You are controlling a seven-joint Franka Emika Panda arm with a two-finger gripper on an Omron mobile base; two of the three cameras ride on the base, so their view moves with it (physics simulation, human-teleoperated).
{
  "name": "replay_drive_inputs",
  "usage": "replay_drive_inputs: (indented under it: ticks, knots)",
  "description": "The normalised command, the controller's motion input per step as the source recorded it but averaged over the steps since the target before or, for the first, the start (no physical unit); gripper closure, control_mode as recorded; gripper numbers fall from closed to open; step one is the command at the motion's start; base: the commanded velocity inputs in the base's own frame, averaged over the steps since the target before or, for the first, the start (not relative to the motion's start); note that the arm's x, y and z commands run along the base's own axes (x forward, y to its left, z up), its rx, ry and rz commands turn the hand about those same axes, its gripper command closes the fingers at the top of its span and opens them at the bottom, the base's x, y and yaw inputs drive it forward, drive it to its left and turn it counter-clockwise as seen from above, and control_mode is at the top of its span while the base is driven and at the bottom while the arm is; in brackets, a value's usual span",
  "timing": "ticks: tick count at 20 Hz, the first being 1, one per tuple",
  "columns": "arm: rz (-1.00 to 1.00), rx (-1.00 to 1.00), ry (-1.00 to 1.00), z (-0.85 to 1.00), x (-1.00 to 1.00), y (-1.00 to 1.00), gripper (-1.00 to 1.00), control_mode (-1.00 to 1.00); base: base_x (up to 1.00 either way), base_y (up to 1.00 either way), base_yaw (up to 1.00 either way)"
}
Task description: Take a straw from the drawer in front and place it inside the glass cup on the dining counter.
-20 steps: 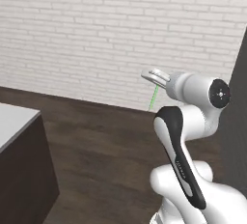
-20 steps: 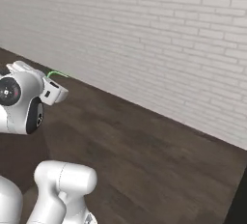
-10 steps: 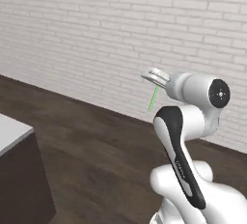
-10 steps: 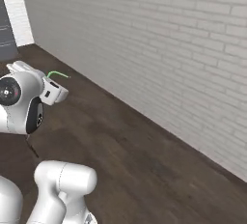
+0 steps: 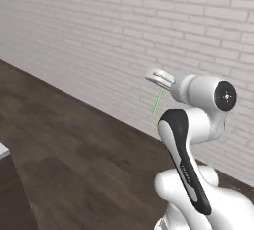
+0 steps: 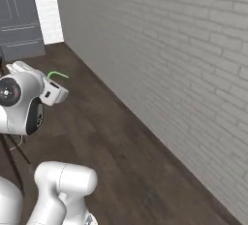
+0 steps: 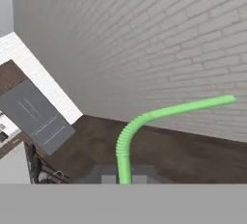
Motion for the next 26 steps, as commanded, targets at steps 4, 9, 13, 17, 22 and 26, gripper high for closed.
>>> replay_drive_inputs:
  ticks: [4,9,13,17,22,26]
  knots:
    - [0.00,0.00,0.00,0.00,0.00,0.00,1.00,1.00,1.00,-0.56,0.36]
    - [0.00,0.00,0.00,0.00,0.00,0.00,1.00,1.00,1.00,-0.48,0.35]
    - [0.00,0.00,0.00,0.00,0.00,0.00,1.00,1.00,1.00,-0.30,0.32]
    - [0.00,0.00,0.00,0.00,0.00,0.00,1.00,1.00,1.00,-0.20,0.30]
    - [0.00,0.00,0.00,0.00,0.00,0.00,1.00,1.00,1.00,-0.13,0.32]
    - [0.00,0.00,0.00,0.00,0.00,0.00,1.00,1.00,1.00,-0.15,0.37]
